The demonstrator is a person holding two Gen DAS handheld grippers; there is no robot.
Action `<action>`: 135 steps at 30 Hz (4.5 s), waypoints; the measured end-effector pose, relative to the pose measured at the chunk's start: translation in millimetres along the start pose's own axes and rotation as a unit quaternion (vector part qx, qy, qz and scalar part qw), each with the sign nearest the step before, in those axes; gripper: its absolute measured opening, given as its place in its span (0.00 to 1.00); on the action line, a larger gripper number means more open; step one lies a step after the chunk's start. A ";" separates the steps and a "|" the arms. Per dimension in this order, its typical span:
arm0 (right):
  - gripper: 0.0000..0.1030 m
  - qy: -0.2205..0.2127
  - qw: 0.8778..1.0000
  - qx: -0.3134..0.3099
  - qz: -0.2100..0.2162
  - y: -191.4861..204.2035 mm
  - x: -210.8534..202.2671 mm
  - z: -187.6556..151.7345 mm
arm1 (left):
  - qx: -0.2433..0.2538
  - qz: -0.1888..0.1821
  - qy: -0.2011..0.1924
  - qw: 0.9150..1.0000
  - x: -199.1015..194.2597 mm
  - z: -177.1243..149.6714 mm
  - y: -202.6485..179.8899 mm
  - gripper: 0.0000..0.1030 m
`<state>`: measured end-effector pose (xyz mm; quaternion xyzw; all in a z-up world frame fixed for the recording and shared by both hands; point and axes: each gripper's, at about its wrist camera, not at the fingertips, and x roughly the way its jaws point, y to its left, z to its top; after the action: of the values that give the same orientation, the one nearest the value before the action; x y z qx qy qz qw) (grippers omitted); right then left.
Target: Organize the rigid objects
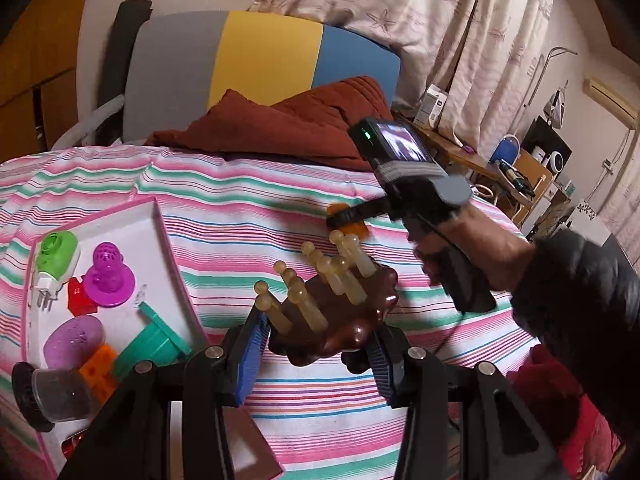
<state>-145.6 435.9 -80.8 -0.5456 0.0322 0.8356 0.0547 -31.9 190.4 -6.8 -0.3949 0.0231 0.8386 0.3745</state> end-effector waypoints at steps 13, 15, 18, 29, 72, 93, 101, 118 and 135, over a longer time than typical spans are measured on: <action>0.26 -0.002 0.999 -0.031 0.016 44.1 -45.8 -112.4 | -0.002 0.046 -0.009 0.999 -30.3 -19.7 14.1 0.45; 0.26 -0.020 0.999 -0.016 0.025 39.0 -47.4 -120.8 | -0.006 0.052 -0.009 0.999 -34.5 -23.0 17.1 0.45; 0.26 -0.039 0.998 -0.001 0.041 32.3 -48.7 -126.2 | -0.008 0.062 -0.010 0.998 -40.4 -27.4 20.5 0.45; 0.26 -0.056 0.997 0.001 0.053 32.6 -42.1 -121.0 | -0.026 0.086 -0.002 0.996 -49.6 -39.5 34.6 0.45; 0.26 -0.062 0.997 -0.020 0.033 39.8 -42.3 -125.5 | -0.066 0.115 0.046 0.990 -14.0 -55.1 108.2 0.46; 0.26 -0.063 0.997 -0.017 0.033 40.0 -41.4 -123.8 | -0.064 0.120 0.004 0.991 -65.2 -77.4 99.2 0.67; 0.26 -0.065 0.997 -0.020 0.030 39.3 -41.6 -123.6 | -0.081 0.158 0.014 0.984 -61.9 -84.4 109.4 0.66; 0.26 -0.055 0.998 0.006 -0.002 50.6 -45.8 -127.2 | -0.088 0.189 -0.020 0.978 -102.6 -75.4 109.8 0.66; 0.26 -0.063 0.997 0.006 0.034 95.7 -58.2 -120.7 | -0.118 0.234 -0.040 0.964 -127.1 -80.1 132.8 0.66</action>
<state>-24.9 324.0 -76.7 -0.4903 0.0521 0.8695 0.0309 -14.2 -9.3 -9.6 -0.3861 0.0003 0.9148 0.1191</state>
